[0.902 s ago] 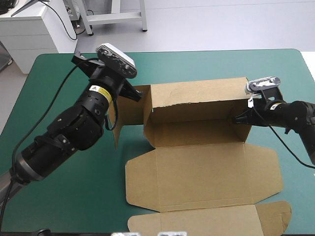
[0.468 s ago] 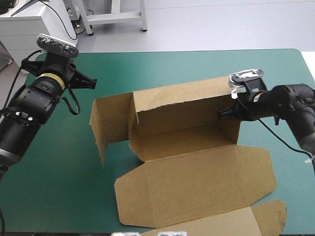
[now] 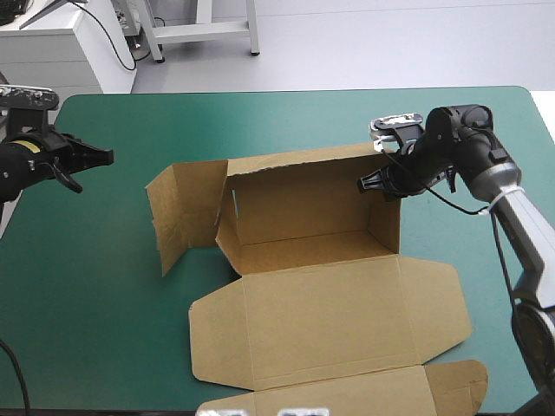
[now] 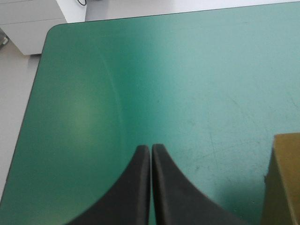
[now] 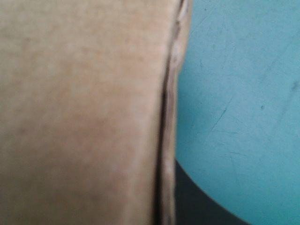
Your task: Fold the box
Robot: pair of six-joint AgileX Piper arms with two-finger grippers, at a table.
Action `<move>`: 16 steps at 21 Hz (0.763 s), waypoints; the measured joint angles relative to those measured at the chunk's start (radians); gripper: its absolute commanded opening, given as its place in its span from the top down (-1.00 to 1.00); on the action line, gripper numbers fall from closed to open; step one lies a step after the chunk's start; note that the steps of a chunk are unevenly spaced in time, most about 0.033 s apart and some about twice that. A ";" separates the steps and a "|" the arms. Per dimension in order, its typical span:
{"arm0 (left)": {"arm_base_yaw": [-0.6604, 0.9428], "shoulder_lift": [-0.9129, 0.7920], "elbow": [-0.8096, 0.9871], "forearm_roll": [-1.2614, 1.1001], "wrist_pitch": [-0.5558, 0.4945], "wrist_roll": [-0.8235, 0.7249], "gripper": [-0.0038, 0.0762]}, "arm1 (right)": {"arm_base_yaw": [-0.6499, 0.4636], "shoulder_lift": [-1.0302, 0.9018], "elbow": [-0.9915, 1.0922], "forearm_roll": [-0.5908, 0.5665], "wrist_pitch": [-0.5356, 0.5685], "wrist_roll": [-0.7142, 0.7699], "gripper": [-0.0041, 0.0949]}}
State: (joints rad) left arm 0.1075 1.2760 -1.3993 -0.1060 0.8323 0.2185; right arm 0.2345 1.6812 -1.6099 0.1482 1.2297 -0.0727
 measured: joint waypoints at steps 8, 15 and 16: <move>0.042 0.022 0.002 -0.106 0.090 0.072 0.91 | 0.000 0.143 -0.053 0.004 -0.146 0.020 0.62; 0.042 0.062 0.019 -0.122 0.107 0.072 0.91 | 0.002 0.198 -0.078 0.002 -0.170 0.023 0.00; 0.042 0.063 0.019 -0.122 0.107 0.072 0.91 | 0.002 0.199 -0.099 -0.003 -0.163 0.023 0.00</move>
State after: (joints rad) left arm 0.1495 1.3390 -1.3805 -0.2285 0.9393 0.2905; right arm 0.2365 1.8797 -1.7093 0.1450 1.0664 -0.0498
